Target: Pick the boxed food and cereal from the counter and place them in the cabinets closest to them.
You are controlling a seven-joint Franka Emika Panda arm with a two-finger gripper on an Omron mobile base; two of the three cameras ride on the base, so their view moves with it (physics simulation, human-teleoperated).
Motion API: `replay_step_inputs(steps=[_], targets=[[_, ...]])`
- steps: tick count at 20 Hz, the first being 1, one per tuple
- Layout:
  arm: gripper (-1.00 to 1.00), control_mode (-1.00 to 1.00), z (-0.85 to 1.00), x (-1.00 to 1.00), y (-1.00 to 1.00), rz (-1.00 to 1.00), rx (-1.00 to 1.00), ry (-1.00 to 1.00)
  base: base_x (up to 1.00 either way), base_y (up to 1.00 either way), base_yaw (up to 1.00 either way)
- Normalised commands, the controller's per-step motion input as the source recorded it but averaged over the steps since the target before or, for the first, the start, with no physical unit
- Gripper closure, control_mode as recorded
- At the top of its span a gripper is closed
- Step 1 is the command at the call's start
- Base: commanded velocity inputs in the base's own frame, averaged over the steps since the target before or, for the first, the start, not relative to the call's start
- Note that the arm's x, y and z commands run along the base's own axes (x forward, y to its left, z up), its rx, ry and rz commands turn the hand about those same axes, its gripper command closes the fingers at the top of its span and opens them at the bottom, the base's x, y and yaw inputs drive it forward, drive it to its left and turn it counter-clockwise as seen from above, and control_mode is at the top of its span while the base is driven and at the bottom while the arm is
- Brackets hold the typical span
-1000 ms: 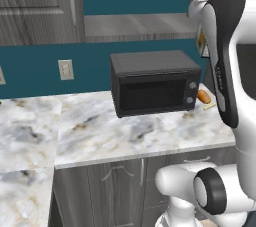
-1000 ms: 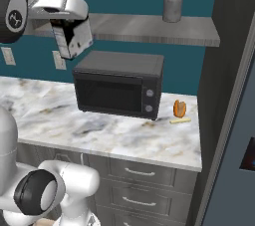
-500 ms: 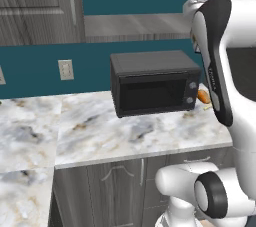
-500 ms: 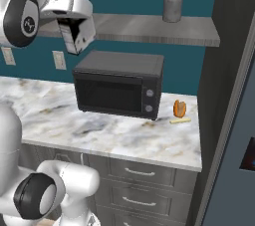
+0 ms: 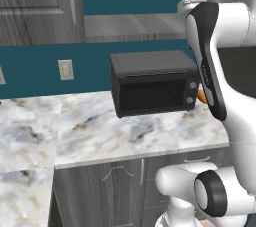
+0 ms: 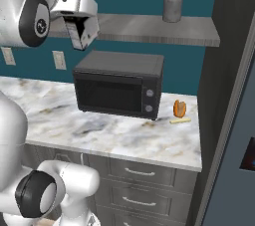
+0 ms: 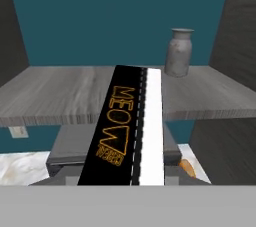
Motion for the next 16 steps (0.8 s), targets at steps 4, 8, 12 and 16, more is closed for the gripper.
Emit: replay_step_inputs(steps=[4, 8, 12, 16], targets=[[1.00, -1.00, 0.03, 0.32, 0.00, 0.00, 0.00, 0.00, 0.00, 0.00, 0.00], [1.00, -1.00, 0.05, 0.28, 0.00, 0.00, 0.00, 0.00, 0.00, 0.00, 0.00], [1.00, -1.00, 0.04, 0.23, 0.00, 0.00, 0.00, 0.00, 0.00, 0.00, 0.00], [1.00, -1.00, 0.00, 0.20, 0.00, 0.00, 0.00, 0.00, 0.00, 0.00, 0.00]])
